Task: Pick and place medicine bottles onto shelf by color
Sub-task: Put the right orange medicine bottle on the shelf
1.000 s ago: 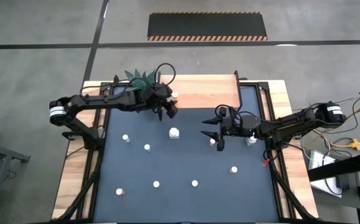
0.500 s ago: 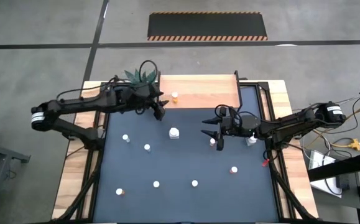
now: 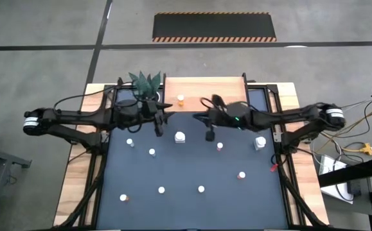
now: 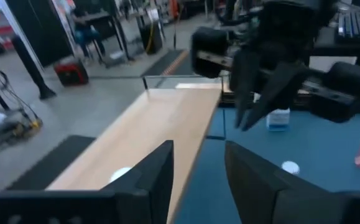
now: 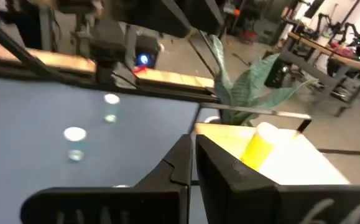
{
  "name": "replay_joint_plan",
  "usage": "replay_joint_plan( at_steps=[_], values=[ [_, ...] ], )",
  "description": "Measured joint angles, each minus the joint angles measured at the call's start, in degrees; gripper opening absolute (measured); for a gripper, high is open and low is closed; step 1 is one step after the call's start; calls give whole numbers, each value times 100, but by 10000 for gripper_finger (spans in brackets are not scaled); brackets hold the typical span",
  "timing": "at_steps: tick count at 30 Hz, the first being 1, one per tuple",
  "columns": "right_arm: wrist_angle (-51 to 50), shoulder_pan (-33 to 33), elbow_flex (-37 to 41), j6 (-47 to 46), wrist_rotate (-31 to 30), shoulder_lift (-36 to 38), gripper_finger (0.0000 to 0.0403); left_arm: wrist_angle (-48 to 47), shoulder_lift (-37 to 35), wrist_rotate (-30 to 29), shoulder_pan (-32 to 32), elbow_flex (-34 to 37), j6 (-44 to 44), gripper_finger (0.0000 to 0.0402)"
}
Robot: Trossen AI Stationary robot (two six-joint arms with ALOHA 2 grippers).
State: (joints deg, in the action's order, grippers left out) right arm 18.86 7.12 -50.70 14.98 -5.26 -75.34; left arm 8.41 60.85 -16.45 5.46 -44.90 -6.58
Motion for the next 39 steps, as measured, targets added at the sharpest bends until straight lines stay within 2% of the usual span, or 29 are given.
replay_joint_plan(
  at_steps=[5,11,15,19,39],
  values=[
    [-623,644,-1150,189,1024,-802,9,716,-400,-14,8,500,-419,108],
    [-1107,1379,-2233,266,2288,-1609,9,911,-769,-13,8,801,-630,104],
    [-1143,1716,-2647,118,2926,-2037,8,912,-932,-14,8,900,-635,104],
    [-1164,1849,-2822,104,2996,-2312,8,904,-963,-13,8,911,-686,104],
    [-1412,1879,-2808,107,3080,-2414,8,909,-950,-11,8,911,-763,104]
  ],
)
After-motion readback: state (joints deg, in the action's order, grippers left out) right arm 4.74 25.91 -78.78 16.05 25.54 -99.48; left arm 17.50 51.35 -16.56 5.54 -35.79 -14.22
